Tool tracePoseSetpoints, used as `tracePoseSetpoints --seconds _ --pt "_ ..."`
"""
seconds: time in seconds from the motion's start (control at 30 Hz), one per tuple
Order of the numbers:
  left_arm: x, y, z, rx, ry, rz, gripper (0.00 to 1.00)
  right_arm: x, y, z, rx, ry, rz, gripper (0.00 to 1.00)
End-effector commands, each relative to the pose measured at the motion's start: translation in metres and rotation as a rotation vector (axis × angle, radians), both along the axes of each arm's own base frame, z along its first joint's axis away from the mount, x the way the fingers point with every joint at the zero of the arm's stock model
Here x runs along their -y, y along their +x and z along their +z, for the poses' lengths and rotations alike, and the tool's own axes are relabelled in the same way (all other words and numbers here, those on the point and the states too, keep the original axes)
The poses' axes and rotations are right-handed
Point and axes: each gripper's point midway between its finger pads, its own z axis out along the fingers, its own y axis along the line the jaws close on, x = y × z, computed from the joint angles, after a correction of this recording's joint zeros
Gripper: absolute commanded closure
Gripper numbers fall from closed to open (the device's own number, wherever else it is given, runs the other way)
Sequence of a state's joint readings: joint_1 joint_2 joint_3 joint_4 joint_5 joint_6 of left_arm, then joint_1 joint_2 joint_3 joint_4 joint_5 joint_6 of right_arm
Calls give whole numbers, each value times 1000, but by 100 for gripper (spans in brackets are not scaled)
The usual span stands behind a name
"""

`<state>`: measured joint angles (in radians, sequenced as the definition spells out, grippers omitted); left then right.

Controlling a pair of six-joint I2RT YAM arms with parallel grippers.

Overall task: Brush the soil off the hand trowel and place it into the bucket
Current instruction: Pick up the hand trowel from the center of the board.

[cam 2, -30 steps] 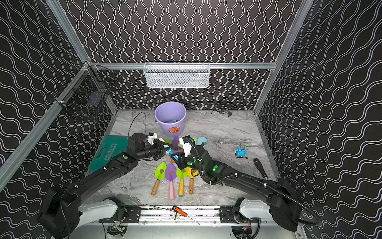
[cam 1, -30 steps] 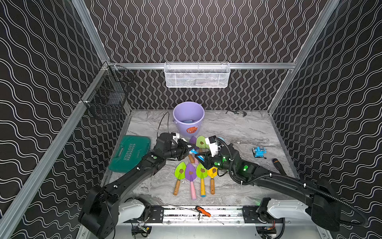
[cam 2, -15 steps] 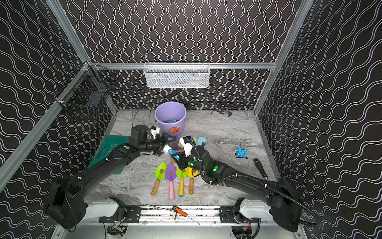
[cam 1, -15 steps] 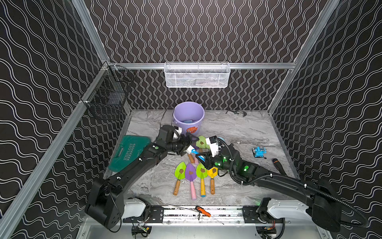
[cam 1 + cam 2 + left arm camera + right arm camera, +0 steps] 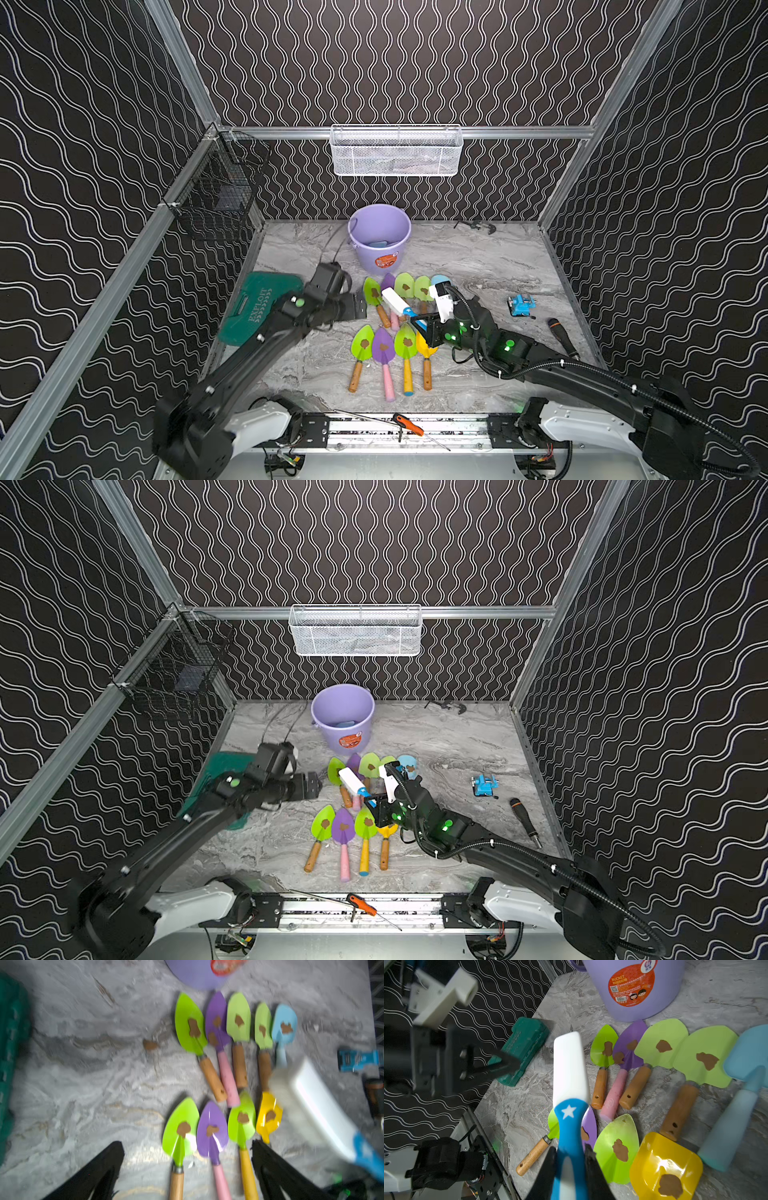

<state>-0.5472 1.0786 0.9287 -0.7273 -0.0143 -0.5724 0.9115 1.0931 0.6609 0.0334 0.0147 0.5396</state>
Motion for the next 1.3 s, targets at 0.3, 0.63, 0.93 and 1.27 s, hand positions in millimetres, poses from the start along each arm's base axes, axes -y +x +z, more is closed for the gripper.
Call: tracePoseSetpoints --seconds 0.3,0.63,0.93,1.27 --pt "-3 -92 -49 -9 169 -53 20 15 -1 -2 -31 -20 -64 100" --pt "25 -104 -86 -32 217 -122 20 17 -5 -8 -50 -8 -65 100" --pt "30 -109 -117 -83 223 -130 43 17 -5 -14 -59 -12 -68 100" --pt "19 -115 -149 -143 260 -111 48 15 -5 -19 -71 -6 -68 100"
